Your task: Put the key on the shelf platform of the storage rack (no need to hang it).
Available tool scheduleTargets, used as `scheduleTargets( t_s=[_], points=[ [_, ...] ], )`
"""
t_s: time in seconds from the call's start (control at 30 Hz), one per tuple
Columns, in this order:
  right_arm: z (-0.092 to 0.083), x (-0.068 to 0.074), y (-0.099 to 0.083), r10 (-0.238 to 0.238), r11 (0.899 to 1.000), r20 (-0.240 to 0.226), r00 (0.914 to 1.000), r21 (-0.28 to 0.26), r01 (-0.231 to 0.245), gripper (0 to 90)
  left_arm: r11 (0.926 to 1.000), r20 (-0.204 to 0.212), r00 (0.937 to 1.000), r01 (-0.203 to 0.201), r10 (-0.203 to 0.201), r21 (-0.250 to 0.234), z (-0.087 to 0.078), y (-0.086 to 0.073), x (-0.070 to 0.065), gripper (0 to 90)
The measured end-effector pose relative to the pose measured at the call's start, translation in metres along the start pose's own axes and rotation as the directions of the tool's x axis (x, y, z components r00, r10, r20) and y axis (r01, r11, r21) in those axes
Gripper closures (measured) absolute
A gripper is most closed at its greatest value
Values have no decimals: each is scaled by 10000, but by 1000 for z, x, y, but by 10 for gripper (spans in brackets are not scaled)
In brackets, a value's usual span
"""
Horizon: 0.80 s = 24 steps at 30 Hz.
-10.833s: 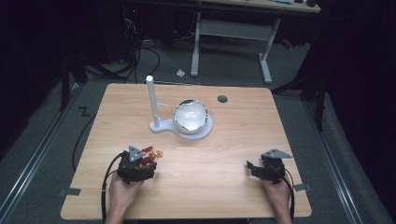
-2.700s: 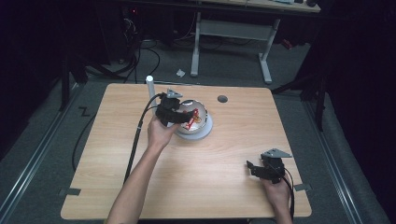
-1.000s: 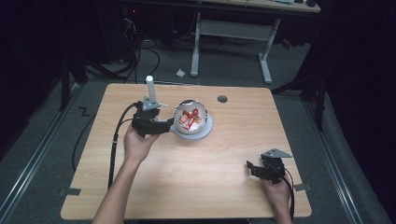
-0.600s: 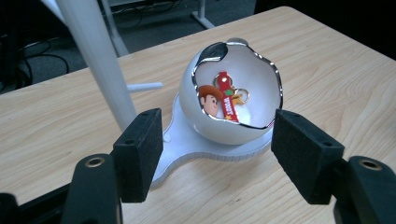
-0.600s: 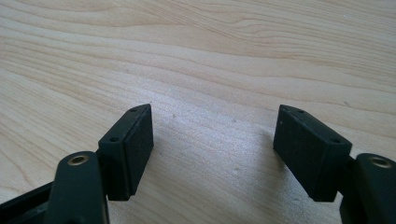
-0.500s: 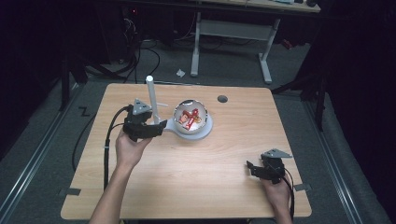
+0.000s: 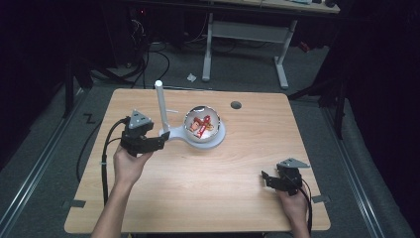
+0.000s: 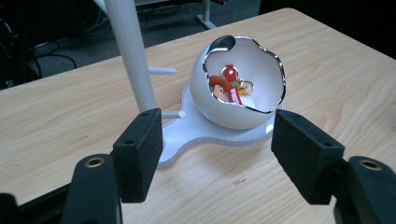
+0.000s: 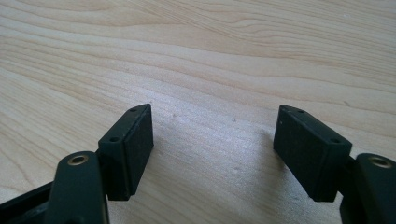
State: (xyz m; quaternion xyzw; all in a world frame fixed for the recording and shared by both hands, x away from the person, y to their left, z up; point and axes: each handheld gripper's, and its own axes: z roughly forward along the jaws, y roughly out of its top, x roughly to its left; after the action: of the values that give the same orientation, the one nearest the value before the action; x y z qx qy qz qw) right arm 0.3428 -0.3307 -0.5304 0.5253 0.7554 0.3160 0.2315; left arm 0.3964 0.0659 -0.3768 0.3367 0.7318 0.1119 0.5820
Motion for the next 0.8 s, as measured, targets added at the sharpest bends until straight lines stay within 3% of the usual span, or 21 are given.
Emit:
scheduleTargets(
  t_s=[0.3, 0.33, 0.37, 0.4, 0.67, 0.8],
  points=[
    [0, 0, 0, 7, 10000, -1, 10000, 3, -7, 289, 9994, -107, 9994, 330, -331, -144, -11, 6, 11, 342],
    [0, 0, 0, 7, 10000, -1, 10000, 3, -7, 289, 9997, -85, 9997, 214, -215, -153, -12, 7, 13, 342],
    [0, 0, 0, -3, 10000, 7, 10000, 3, 3, 289, 9989, -210, 9988, 428, -432, -186, -13, 8, 14, 341],
    [0, 0, 0, -3, 10000, 7, 10000, 3, 3, 289, 9995, -135, 9995, 270, -273, -179, -13, 8, 17, 341],
    [0, 0, 0, 3, 10000, 1, 10000, 3, -3, 289, 9977, -331, 9975, 613, -623, -301, -19, 11, 27, 341],
    [0, 0, 0, 1, 10000, 0, 10000, 3, -1, 289, 9978, -366, 9976, 570, -582, -347, -21, 10, 32, 340]
  ],
)
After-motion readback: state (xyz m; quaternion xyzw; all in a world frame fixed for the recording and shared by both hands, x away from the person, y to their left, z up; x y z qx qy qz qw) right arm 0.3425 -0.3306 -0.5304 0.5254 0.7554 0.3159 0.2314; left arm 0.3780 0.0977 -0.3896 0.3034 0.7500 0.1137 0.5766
